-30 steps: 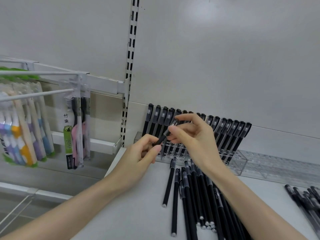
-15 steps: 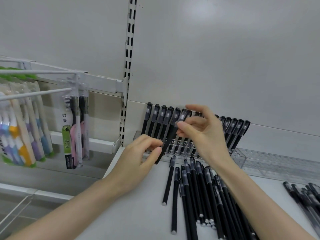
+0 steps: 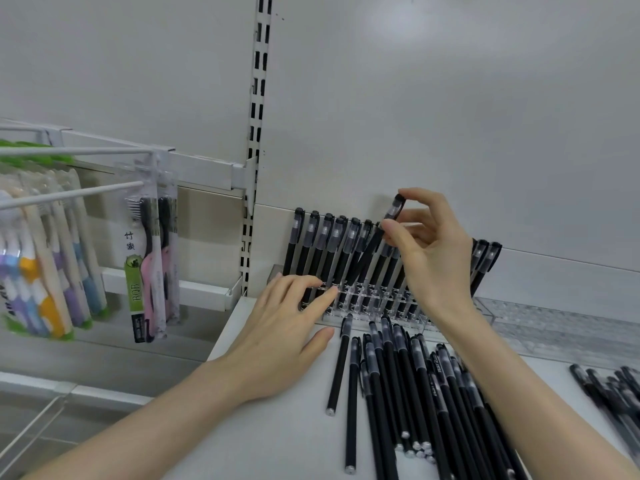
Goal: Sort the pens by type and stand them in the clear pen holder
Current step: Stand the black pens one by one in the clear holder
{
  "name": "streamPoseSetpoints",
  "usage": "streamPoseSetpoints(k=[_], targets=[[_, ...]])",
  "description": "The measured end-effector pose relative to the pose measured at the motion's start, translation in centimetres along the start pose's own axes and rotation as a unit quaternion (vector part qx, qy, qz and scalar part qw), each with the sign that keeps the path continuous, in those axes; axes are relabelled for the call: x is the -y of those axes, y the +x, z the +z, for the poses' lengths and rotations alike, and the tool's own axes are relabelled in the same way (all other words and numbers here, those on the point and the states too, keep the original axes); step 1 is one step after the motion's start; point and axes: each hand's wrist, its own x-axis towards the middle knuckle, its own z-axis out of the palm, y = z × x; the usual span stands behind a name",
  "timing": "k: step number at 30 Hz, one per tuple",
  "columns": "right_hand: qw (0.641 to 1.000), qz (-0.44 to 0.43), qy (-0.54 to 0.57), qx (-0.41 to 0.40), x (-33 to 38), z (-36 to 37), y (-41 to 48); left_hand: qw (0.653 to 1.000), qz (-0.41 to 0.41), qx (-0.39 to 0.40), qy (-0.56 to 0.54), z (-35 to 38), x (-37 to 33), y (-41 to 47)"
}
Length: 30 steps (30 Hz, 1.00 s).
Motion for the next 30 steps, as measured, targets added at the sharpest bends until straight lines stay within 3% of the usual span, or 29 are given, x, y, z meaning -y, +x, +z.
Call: streamPoseSetpoints(k=[13, 30], targets=[[0.995, 0.013, -0.056, 0.084, -1.4, 0.6, 0.2, 0.998, 0.002, -0.032, 0.047, 0.4, 0.0, 0.0], [0.988, 0.031, -0.079, 0.129, -1.5, 0.3, 1.0, 0.998, -0.007, -0.013, 0.069, 0.1, -0.2, 0.0]])
